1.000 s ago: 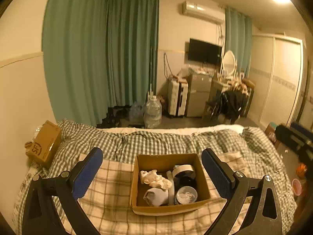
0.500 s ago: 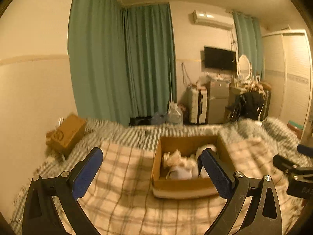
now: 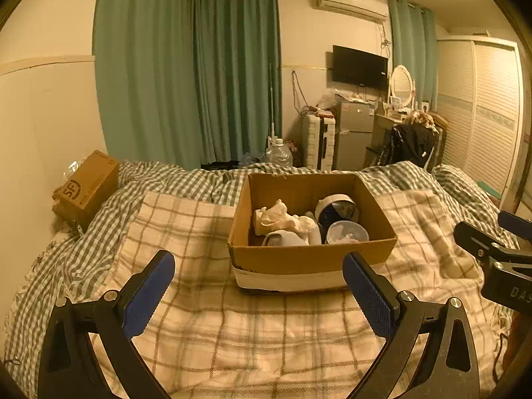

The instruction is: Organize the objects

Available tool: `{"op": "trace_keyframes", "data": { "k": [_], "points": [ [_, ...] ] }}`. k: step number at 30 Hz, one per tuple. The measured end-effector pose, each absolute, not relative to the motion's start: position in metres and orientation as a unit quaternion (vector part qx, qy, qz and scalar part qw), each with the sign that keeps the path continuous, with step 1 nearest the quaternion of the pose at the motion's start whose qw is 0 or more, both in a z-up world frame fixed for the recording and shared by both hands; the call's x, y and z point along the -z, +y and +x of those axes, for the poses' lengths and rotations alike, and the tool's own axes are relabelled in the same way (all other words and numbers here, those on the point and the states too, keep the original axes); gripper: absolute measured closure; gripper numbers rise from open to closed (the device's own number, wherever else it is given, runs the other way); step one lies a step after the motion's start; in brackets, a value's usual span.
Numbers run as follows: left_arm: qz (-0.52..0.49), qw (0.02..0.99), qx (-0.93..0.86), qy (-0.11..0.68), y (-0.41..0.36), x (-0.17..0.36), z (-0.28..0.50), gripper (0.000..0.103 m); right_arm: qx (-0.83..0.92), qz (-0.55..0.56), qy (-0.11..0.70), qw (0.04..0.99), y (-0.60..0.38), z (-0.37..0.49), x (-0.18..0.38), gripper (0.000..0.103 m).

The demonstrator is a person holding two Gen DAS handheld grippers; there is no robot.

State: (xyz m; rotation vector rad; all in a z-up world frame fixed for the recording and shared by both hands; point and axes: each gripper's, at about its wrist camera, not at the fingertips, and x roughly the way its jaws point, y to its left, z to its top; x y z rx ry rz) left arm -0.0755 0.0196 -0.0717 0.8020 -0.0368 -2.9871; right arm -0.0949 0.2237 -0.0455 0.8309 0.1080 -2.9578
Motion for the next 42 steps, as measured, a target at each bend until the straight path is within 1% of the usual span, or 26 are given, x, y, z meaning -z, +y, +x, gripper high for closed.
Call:
{"op": "trace_keyframes", "data": {
  "k": [4,24,42],
  "points": [
    [0.263,0.020,0.965,-0.014,0.021,0.073,-0.074,0.000,0.961,0.274,0.024,0.038,0.225,-0.096,0.049,0.000],
    [0.273,0.018,0.962,-0.009,0.021,0.077,-0.075,0.000,0.958,0.281,0.037,0.039,0.220,-0.097,0.056,0.000],
    [0.267,0.025,0.963,0.001,0.020,0.076,-0.070,0.000,0.956,0.287,0.031,0.042,0.219,-0.097,0.060,0.000]
  ]
}}
